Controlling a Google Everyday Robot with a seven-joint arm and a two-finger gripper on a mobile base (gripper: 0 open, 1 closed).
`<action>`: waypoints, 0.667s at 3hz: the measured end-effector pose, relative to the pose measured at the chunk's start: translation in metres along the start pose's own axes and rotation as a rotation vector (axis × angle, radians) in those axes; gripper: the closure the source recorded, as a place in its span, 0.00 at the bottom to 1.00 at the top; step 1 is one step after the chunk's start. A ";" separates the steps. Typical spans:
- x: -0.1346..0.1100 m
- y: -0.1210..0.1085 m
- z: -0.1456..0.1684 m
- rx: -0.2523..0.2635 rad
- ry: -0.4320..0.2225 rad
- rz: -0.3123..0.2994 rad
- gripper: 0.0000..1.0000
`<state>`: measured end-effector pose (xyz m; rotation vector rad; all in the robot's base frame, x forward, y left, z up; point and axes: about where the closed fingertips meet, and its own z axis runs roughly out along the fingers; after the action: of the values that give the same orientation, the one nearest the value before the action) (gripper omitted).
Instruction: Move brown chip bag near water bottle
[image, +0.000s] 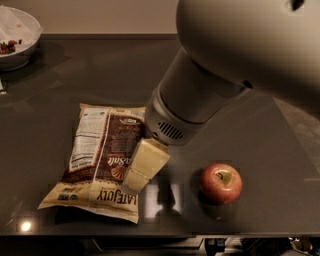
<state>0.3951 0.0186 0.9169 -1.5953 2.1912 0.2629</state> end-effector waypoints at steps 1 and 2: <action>-0.011 0.016 0.027 -0.034 -0.009 -0.003 0.00; -0.018 0.028 0.052 -0.046 -0.006 0.000 0.00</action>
Offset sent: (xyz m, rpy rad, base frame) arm -0.0137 0.0651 -0.0750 0.0184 0.0736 0.0169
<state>0.3842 0.0631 0.8756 -1.6168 2.1950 0.3201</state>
